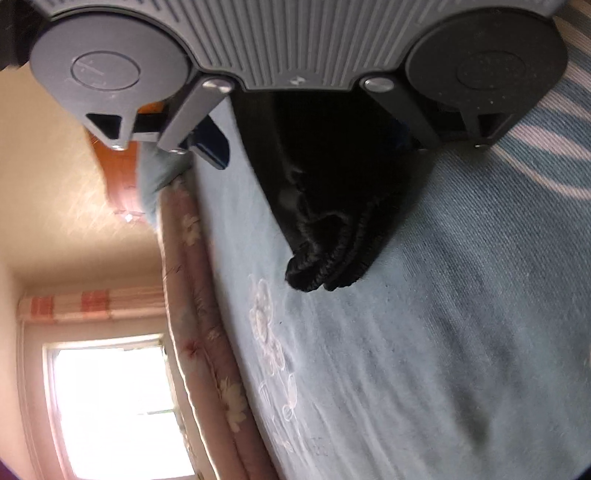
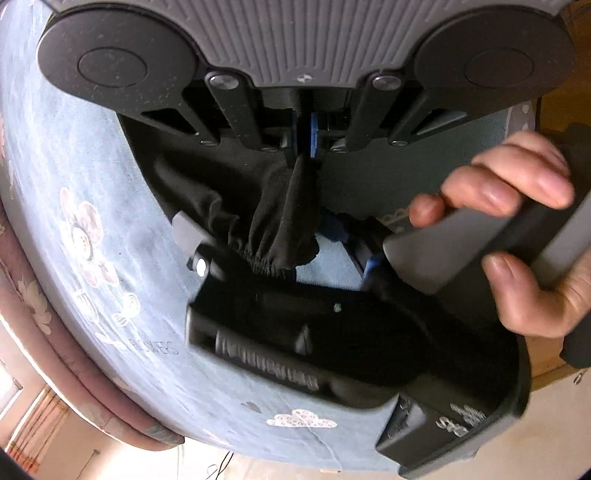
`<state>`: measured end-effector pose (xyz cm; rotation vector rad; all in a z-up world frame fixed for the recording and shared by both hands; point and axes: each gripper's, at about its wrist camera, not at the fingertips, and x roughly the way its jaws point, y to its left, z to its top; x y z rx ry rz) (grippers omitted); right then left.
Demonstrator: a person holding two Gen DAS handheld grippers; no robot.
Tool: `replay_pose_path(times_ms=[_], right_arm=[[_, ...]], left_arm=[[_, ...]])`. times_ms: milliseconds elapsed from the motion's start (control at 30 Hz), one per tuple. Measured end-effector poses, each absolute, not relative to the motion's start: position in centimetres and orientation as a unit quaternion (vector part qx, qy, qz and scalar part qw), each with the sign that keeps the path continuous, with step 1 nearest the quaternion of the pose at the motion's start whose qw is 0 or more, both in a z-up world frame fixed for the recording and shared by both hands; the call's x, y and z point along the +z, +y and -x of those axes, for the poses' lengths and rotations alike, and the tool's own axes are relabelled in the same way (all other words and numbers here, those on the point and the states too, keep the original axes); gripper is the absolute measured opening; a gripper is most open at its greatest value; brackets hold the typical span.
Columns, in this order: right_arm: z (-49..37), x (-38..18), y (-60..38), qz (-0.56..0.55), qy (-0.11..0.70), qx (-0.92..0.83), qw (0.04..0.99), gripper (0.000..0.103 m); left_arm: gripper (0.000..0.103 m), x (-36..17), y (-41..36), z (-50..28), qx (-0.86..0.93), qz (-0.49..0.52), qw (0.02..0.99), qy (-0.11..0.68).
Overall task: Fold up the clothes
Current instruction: 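Close the left gripper on the elastic cuffs and lift them, then carry the held cuffs over the trouser bundle with the left gripper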
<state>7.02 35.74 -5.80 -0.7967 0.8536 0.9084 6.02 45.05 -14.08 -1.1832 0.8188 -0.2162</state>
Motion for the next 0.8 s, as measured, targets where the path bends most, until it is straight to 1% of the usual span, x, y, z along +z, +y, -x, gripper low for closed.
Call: replay_pose_path(times_ms=[33, 67, 100, 133, 167, 200, 267, 300, 333, 433, 533, 667, 800], right_arm=[[-7.0, -5.7, 35.6, 0.360, 0.390, 0.416, 0.739, 0.008], [-7.0, -5.6, 35.4, 0.358, 0.389, 0.417, 0.739, 0.009], [-7.0, -5.5, 35.1, 0.352, 0.390, 0.419, 0.740, 0.010], [-7.0, -5.4, 34.8, 0.346, 0.392, 0.421, 0.741, 0.014], [-6.9, -5.3, 34.4, 0.339, 0.392, 0.424, 0.743, 0.017], [-6.8, -5.1, 33.9, 0.331, 0.389, 0.426, 0.746, 0.021], [-6.6, -4.7, 32.4, 0.309, 0.386, 0.430, 0.755, 0.048], [-6.6, -4.6, 31.6, 0.294, 0.387, 0.433, 0.759, 0.052], [-6.6, -4.4, 30.5, 0.278, 0.388, 0.437, 0.762, 0.055], [-6.7, -4.0, 27.1, 0.242, 0.399, 0.438, 0.768, 0.058], [-6.9, -3.4, 22.8, 0.222, 0.407, 0.424, 0.778, 0.059], [-7.4, -2.6, 17.0, 0.218, 0.408, 0.401, 0.791, 0.066], [-7.9, -3.5, 11.1, 0.222, 0.419, 0.378, 0.795, 0.067]], left_arm=[[0.054, -14.0, 44.9, -6.0, -0.088, 0.530, 0.751, 0.384], [0.048, -13.9, 44.8, -6.0, -0.079, 0.520, 0.755, 0.392], [0.037, -14.0, 44.8, -5.9, -0.073, 0.513, 0.758, 0.397], [0.029, -14.0, 44.9, -5.8, -0.065, 0.509, 0.759, 0.400], [0.027, -14.0, 44.8, -5.7, -0.059, 0.506, 0.761, 0.402], [0.023, -14.0, 44.8, -5.6, -0.052, 0.502, 0.763, 0.405], [0.019, -13.5, 44.3, -5.5, -0.040, 0.486, 0.772, 0.409], [0.018, -13.2, 43.9, -5.7, -0.034, 0.473, 0.778, 0.412], [0.017, -12.8, 43.3, -5.9, -0.028, 0.455, 0.786, 0.417], [0.017, -10.6, 41.1, -6.5, 0.004, 0.378, 0.818, 0.434], [0.017, -7.9, 38.2, -6.8, 0.019, 0.302, 0.845, 0.441], [0.017, -4.9, 34.4, -6.4, 0.016, 0.248, 0.859, 0.447], [0.016, -2.9, 30.9, -5.7, 0.017, 0.217, 0.869, 0.444]])
